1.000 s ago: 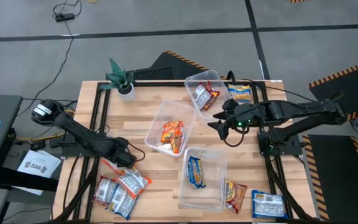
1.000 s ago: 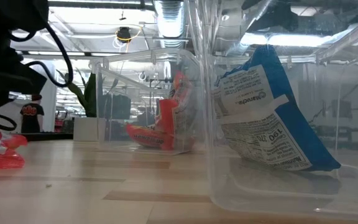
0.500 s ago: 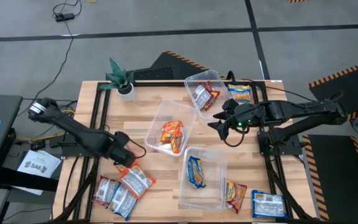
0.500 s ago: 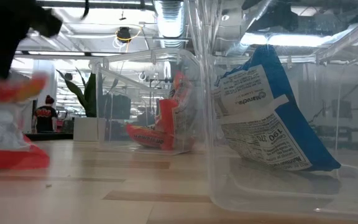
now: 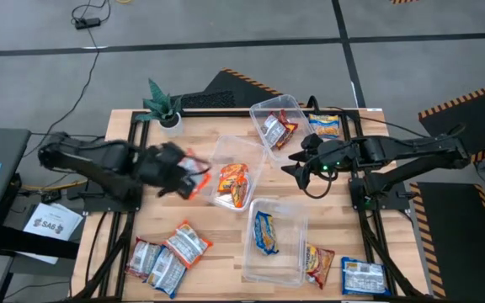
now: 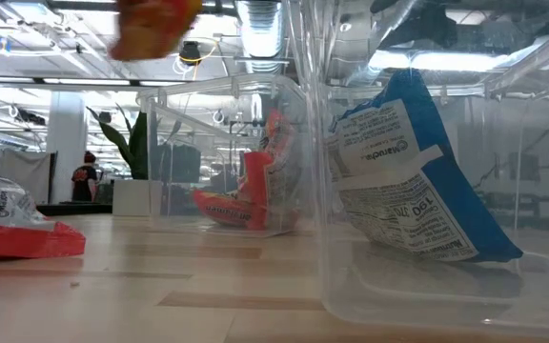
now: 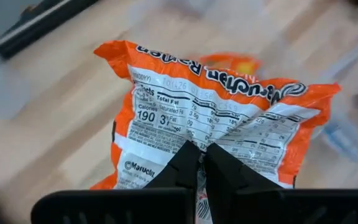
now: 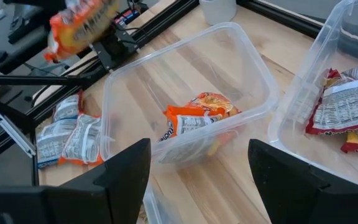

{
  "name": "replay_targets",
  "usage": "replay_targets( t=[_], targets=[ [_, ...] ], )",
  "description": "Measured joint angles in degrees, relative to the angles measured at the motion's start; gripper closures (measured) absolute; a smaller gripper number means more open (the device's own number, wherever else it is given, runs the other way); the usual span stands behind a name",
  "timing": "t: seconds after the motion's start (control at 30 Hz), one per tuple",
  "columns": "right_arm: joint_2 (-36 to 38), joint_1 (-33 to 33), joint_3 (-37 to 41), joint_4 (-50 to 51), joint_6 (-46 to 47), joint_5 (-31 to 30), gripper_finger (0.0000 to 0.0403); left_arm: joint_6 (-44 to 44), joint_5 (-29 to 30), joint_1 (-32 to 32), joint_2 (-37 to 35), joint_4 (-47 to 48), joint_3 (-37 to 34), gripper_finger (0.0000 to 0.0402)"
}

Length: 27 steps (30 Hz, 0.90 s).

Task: Sort Maruchan noodles
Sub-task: Put the orange noodle pack into the middle transparent bin

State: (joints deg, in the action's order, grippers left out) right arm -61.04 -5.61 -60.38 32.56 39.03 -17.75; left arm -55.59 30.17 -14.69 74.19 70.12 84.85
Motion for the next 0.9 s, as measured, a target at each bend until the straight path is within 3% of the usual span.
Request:
replay_targets(
  t=[0.2,0.3,0.47,0.67,0.9],
  targets=[
    [0.00,0.00,0.02,-1.56,0.00,-0.05,0.0112,21.24,-8.45,7.94,8.16,-20.70,0.63,0.0401],
    [0.00,0.00,0.01,-2.43,0.00,-0.08,0.0112,27.28,-9.62,10.24,11.52,-25.53,0.66,0.0394],
    [0.00,0.00,0.00,-2.65,0.02,-0.12,0.0112,28.41,-12.68,14.14,15.03,-25.43,0.66,0.0356],
    [0.00,0.00,0.00,-2.94,0.02,-0.14,0.0112,30.50,-17.96,16.58,16.13,-25.93,0.66,0.0272],
    [0.00,-0.09,0.00,-2.85,0.01,0.31,0.0112,25.89,-23.89,14.38,9.43,-25.45,0.68,0.0184]
  ],
)
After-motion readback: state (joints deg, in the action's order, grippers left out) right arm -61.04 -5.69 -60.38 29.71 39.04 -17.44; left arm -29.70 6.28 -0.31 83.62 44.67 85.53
